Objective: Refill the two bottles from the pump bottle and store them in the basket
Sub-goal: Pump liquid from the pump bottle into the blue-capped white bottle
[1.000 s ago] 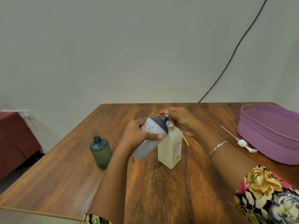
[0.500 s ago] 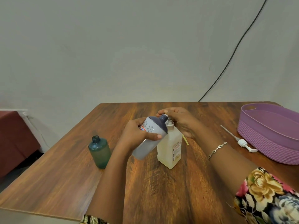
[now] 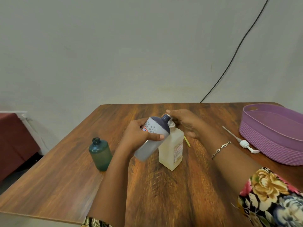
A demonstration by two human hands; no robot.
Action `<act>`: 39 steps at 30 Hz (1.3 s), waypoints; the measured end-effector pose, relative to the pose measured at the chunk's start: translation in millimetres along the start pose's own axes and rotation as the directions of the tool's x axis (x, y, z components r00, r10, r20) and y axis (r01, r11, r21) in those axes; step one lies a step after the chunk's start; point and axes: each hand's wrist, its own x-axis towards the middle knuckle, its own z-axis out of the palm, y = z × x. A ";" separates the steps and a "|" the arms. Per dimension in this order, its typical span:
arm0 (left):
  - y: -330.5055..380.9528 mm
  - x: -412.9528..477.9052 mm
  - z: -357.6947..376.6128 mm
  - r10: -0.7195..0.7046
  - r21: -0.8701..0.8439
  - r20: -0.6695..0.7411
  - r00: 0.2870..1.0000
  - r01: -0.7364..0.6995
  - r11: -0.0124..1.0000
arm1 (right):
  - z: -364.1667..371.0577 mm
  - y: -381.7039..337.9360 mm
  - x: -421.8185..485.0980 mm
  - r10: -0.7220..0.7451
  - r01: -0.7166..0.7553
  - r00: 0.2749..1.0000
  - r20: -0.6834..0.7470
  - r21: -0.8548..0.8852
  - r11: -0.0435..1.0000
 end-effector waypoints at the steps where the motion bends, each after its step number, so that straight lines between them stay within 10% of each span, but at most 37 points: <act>1: -1.4 0.2 0.5 -0.007 -0.007 0.005 1.000 0.007 1.000 | -0.6 2.0 0.5 0.013 -0.013 1.000 0.012 0.004 1.000; 39: -8.5 -2.7 3.2 -0.026 -0.090 0.000 1.000 0.026 0.996 | 2.3 -0.6 4.5 0.040 -0.041 0.999 -0.019 -0.075 0.996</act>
